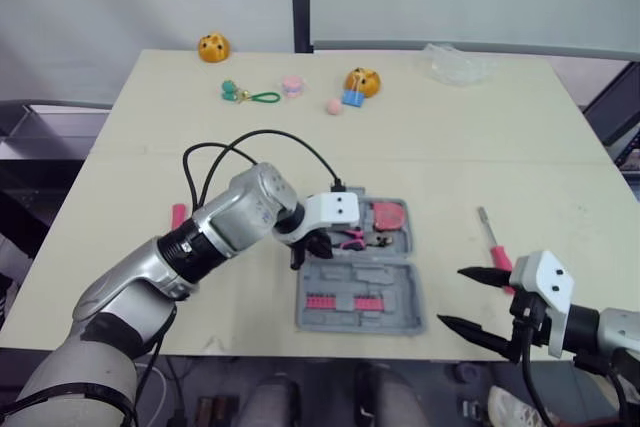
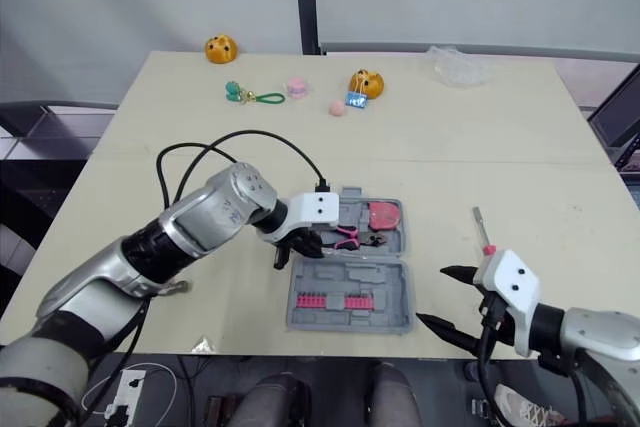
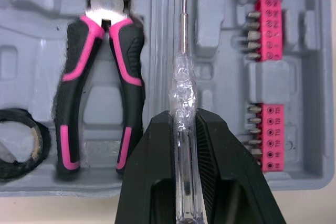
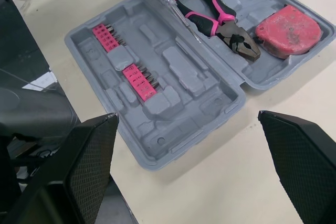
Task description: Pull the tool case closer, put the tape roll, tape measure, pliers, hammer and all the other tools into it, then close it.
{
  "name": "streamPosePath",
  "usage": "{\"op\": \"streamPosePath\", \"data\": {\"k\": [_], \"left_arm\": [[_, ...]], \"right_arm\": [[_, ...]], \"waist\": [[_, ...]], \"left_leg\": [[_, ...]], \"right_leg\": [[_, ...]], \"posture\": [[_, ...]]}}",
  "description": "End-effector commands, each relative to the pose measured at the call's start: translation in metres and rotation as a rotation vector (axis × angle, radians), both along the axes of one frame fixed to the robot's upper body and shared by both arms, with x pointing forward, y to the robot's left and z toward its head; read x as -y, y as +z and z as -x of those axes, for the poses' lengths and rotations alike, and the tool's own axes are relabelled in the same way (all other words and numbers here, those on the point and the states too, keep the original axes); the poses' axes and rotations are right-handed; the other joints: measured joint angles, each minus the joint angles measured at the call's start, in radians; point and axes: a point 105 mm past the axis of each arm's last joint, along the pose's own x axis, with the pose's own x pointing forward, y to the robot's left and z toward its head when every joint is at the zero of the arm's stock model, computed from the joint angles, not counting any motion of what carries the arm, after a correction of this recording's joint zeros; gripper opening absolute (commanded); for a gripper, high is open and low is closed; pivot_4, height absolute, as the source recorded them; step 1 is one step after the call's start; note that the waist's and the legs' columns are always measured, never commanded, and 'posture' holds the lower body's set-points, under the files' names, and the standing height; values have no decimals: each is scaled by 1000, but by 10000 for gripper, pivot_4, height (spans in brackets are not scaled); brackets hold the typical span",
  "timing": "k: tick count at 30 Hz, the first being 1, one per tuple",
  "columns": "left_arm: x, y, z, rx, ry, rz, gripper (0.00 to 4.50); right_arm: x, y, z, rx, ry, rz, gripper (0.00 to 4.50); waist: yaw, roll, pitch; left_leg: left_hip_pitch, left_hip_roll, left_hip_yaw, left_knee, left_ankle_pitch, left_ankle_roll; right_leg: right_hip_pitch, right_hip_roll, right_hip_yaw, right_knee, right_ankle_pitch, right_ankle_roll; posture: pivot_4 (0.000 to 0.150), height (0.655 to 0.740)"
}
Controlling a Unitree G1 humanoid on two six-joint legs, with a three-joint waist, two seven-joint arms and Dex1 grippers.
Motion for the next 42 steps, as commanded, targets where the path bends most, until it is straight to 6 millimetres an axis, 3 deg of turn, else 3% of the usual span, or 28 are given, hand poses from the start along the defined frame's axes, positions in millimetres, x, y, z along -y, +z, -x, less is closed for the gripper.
{"op": "streamPosePath", "data": {"k": [1,14,42], "left_arm": [[5,4,2,-5,-29,-14,627],[13,-8,6,-37,-10,-74,627],[33,1,11,-109,91,-49,627]], "right_arm": [[-2,10,0,66,-6,9,45000],[-7,8,2,76,-18,-20,45000],[-11,2,7,63,-28,-40,45000]], "waist": [[1,0,0],[15,0,0],[23,0,0]], "left_leg": [[0,0,0,0,0,0],[0,-1,-1,1,0,0],[0,-1,0,1,0,1]], "right_leg": [[0,0,0,0,0,0],[0,0,0,0,0,0],[0,0,1,0,0,1]], "posture": [[1500,7400],[1500,7400],[1500,7400]]}}
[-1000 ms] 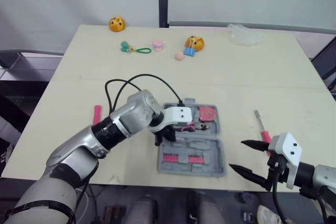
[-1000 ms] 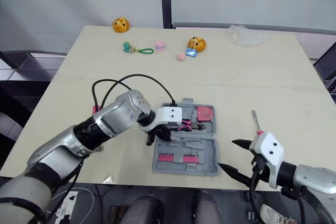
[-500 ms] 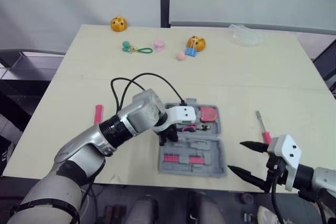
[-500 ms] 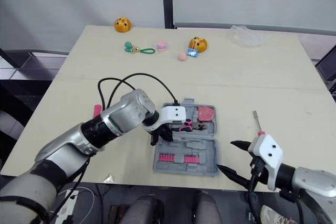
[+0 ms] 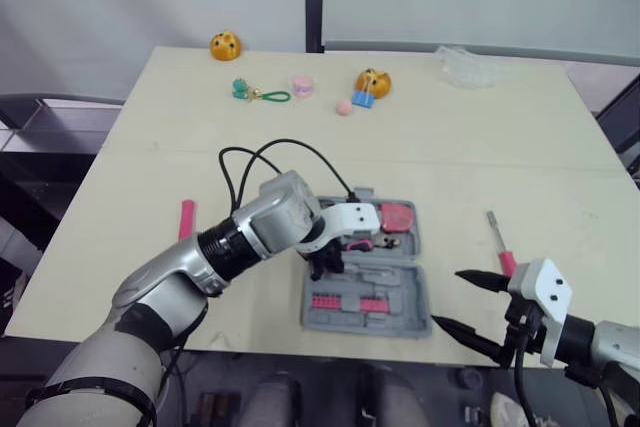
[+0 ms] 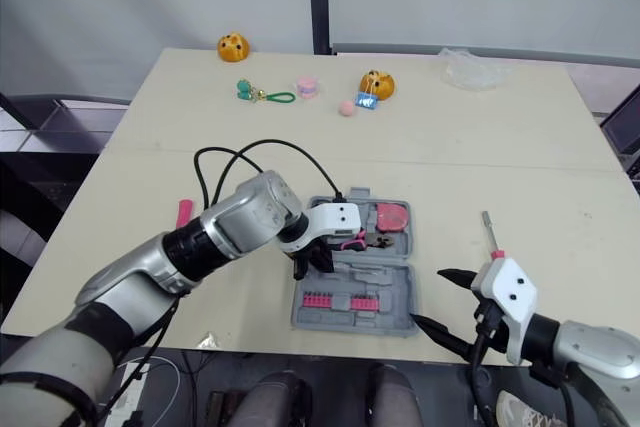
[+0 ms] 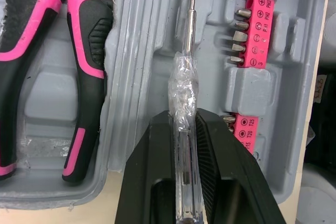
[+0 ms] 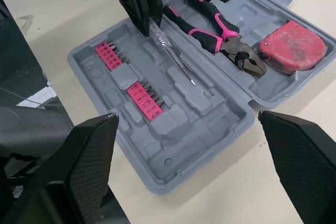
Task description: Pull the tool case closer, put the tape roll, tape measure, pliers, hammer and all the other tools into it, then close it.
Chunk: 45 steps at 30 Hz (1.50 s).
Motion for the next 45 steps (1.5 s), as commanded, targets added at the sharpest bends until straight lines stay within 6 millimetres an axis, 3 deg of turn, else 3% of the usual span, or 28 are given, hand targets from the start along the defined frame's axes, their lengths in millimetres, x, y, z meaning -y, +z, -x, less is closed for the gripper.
{"op": "streamPosePath", "data": {"k": [1,13,25,32,45], "left_arm": [[8,13,0,34,-18,25,627],[7,14,-12,87,20,14,627],[11,8,1,58,-43,-9,627],[11,2,-5,86,-27,-11,627],[17,-9,2,79,-65,-19,627]], "right_arm": [[-4,6,2,37,9,4,45000],[-6,5,-7,68,-8,-9,45000],[-4,4,-4,63,-26,-21,45000],[-3,3,-4,63,-28,-14,45000],[-3,3,-3,59,-17,-9,45000]], "waist": [[1,0,0],[0,0,0],[0,0,0],[0,0,0],[1,0,0]], "left_leg": [[0,0,0,0,0,0],[0,0,0,0,0,0],[0,0,0,0,0,0],[0,0,0,0,0,0],[0,0,0,0,0,0]], "right_leg": [[0,0,0,0,0,0],[0,0,0,0,0,0],[0,0,0,0,0,0],[0,0,0,0,0,0],[0,0,0,0,0,0]], "posture": [[1500,7400],[1500,7400],[1500,7400],[1500,7400],[1500,7400]]}}
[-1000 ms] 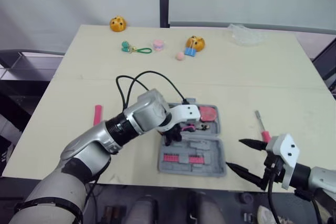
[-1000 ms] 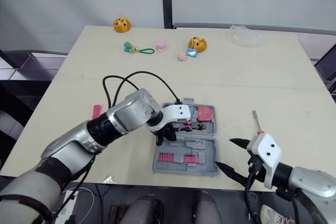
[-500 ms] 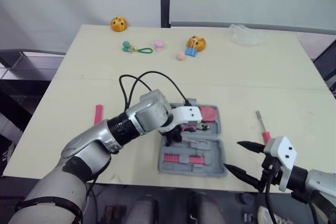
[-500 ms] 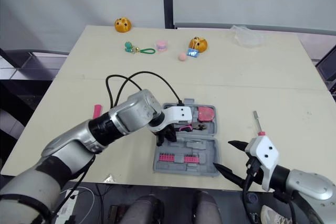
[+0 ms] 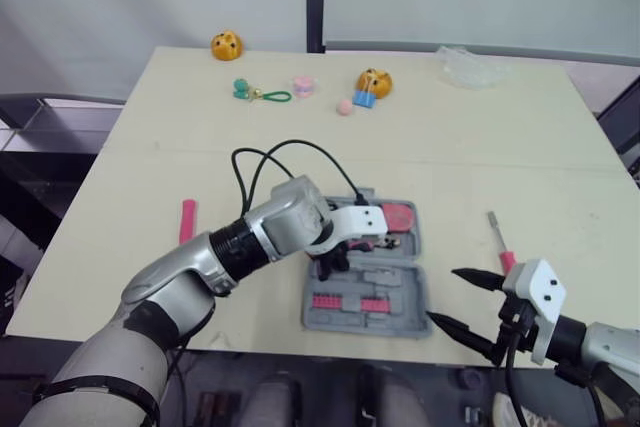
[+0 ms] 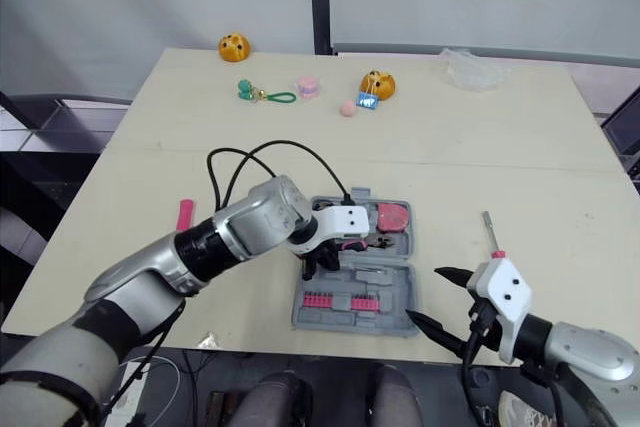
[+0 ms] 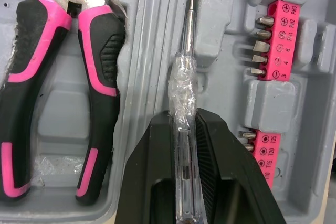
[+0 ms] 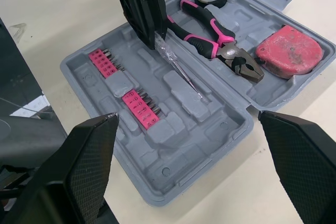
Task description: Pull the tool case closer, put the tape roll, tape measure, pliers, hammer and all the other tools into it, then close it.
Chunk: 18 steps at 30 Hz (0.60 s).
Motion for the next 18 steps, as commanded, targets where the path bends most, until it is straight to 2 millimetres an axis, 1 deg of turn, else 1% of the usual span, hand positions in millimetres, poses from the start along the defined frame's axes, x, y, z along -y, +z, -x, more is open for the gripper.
{"op": "streamPosePath", "data": {"k": [1,5,9,11,12,15,17,18], "left_arm": [[7,-1,8,5,-45,2,627],[8,-2,9,-1,-43,6,627],[9,1,8,0,-39,17,627],[8,16,7,11,-45,45,10714],[8,26,7,20,-50,64,13947],[3,59,5,52,-62,126,28239],[-1,76,5,64,-78,175,39002],[-5,83,4,68,-84,196,43555]], "right_arm": [[1,7,0,37,6,17,45000],[0,7,0,36,5,13,45000],[0,7,1,36,4,12,45000],[0,8,1,37,3,13,45000],[0,8,1,37,3,13,45000],[1,9,2,36,4,14,45000],[1,9,3,34,4,16,45000],[2,9,3,33,3,17,45000]], "waist": [[0,0,0],[0,0,0],[0,0,0],[0,0,0],[-1,0,0],[-1,0,0],[-2,0,0],[-2,1,0]], "left_leg": [[0,0,0,0,0,0],[0,0,0,0,0,0],[0,0,0,0,0,0],[0,0,0,0,0,0],[0,0,0,0,0,0],[0,0,0,0,0,0],[0,0,0,1,0,0],[0,0,0,0,0,0]], "right_leg": [[0,0,0,0,0,0],[0,0,0,0,0,0],[0,0,0,0,0,0],[0,0,0,0,0,0],[0,0,0,0,0,0],[0,0,0,0,0,0],[0,0,0,1,0,0],[0,0,0,1,0,0]], "posture": [[1500,7400],[1500,7400],[1500,7400],[1500,7400],[1500,7400],[1500,7400],[1500,7400],[1500,7400]]}}
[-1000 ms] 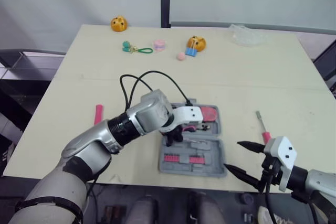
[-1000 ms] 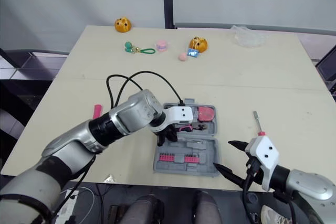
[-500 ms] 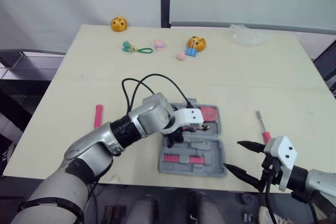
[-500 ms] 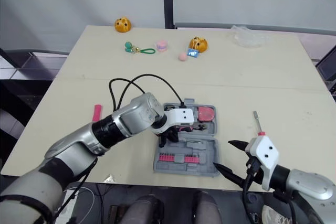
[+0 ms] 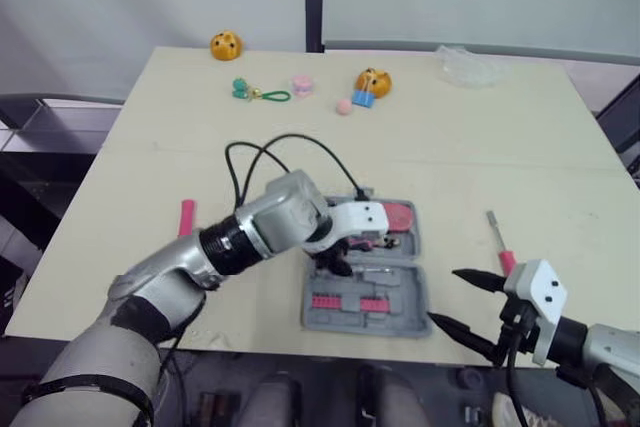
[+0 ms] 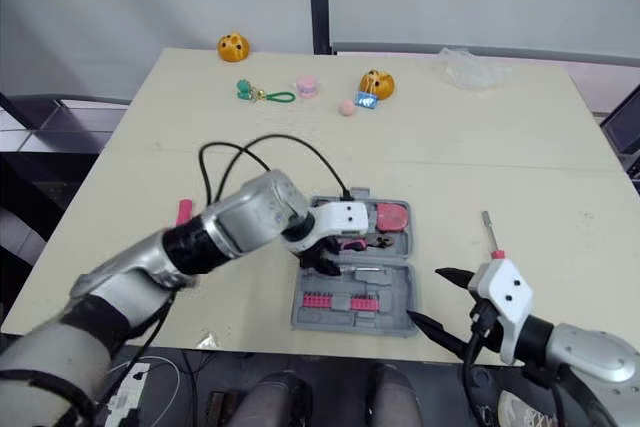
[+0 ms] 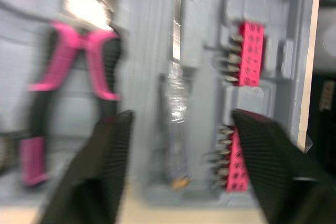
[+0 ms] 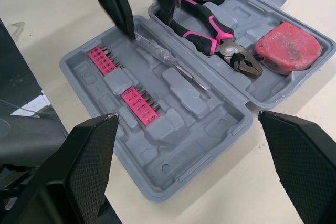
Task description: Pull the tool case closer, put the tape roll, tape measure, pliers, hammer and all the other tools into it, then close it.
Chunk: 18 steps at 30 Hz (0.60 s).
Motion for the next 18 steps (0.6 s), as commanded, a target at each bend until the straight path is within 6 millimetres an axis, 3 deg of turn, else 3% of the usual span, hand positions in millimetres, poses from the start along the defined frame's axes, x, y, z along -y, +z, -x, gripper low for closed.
{"op": "streamPosePath", "data": {"k": [1,3,8,13,16,18], "left_arm": [[-4,32,0,58,-77,113,44379],[-16,27,-3,76,-124,157,44379],[-42,-11,3,17,-156,206,44379],[-31,-36,7,158,-200,306,44379],[-23,-37,9,246,-270,405,44379],[-21,-33,9,243,-273,531,39217]], "right_arm": [[1,10,2,40,8,18,45000],[2,12,1,44,4,19,45000],[3,15,-1,48,12,25,45000],[3,17,-1,45,21,29,45000],[1,17,-1,43,33,30,45000],[1,18,-1,42,35,29,45000]], "waist": [[-1,0,0],[-2,2,-1],[-13,3,-2],[4,2,-1],[5,2,-1],[4,2,-1]], "left_leg": [[0,0,0,0,0,0],[0,0,0,0,0,0],[1,1,0,0,0,0],[0,-1,-1,1,0,0],[0,-1,-1,1,0,0],[0,-1,-1,1,0,0]], "right_leg": [[0,0,0,0,0,0],[0,0,0,0,0,0],[0,0,0,1,0,0],[0,-1,0,0,0,0],[0,-1,0,0,0,0],[0,0,0,0,0,0]], "posture": [[1500,7400],[1500,7400],[1500,7400],[1500,7400],[1500,7400],[1500,7400]]}}
